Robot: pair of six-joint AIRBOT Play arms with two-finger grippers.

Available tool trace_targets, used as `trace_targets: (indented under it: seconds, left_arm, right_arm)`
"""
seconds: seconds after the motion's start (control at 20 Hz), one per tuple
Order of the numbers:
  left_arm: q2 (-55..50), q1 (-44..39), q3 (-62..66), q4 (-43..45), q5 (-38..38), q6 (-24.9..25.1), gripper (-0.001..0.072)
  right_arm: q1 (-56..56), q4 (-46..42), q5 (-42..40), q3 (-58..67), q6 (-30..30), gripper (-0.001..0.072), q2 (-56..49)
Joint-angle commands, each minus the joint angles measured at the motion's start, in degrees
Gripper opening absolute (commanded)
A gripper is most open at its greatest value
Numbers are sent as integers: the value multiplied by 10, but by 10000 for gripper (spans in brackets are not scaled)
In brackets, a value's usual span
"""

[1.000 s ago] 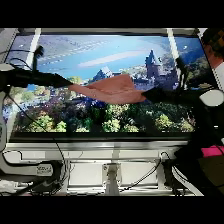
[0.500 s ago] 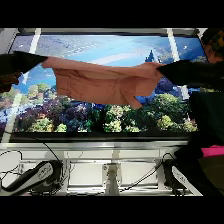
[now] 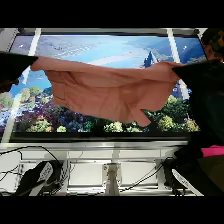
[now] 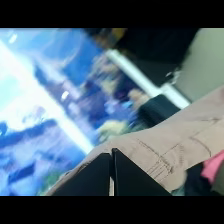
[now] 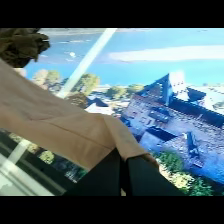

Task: Fold the clothes and pants, and hang the long-sleeved shirts on hangers.

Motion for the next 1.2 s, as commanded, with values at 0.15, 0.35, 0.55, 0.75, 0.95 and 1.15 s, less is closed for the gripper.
trace_targets:
  seconds: [0.15, 0.35, 0.55, 0.75, 0.95, 1.15]
  left_arm:
    - [-7, -82, -143, 111, 139, -51, 10]
    - [-86, -126, -237, 119, 250, -4, 11]
    - [-191, -124, -238, 72, 341, 79, 11]
    - [-261, -121, -238, 57, 366, 115, 11]
    - [-272, -100, -238, 59, 356, 115, 10]
    - [-276, -88, -238, 152, 322, 50, 9]
  right_arm:
    - [13, -87, -49, 4, 19, 5, -177]
    - [13, -87, -116, 4, 12, 7, -323]
    - [13, -80, -236, 4, 12, 7, -407]
    - [13, -62, -237, 3, 15, 7, -438]
    - [13, -73, -85, 3, 14, 7, -438]
    - [23, -74, -24, -21, 14, 6, -437]
